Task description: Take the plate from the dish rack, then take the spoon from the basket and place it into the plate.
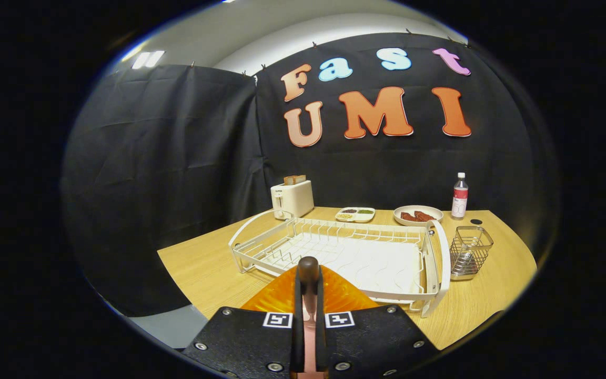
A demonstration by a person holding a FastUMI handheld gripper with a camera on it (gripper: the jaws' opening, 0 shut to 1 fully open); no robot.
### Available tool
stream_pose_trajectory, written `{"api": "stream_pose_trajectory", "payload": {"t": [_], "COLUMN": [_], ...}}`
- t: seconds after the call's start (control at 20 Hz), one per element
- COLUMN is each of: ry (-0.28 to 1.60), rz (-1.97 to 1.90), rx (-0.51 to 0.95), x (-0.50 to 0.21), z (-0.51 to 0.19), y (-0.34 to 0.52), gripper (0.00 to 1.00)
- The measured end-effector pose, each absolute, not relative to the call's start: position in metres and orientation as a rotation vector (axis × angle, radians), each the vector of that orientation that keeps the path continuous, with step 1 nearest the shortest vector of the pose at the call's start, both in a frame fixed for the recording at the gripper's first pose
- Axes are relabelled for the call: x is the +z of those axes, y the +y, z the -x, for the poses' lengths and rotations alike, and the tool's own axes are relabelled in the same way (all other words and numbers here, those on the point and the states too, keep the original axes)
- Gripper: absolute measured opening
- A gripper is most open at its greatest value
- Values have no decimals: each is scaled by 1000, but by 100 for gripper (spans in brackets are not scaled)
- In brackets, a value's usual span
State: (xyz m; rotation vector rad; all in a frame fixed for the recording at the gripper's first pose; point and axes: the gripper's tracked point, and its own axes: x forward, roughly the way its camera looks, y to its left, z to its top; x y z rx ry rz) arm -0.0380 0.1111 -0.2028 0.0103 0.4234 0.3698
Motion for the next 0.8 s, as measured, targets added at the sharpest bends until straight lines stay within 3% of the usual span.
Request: {"api": "stream_pose_trajectory", "payload": {"t": [0.8], "ry": [544], "rz": [-43], "rx": [342], "x": [-238], "z": [88], "y": [73], "gripper": [14]}}
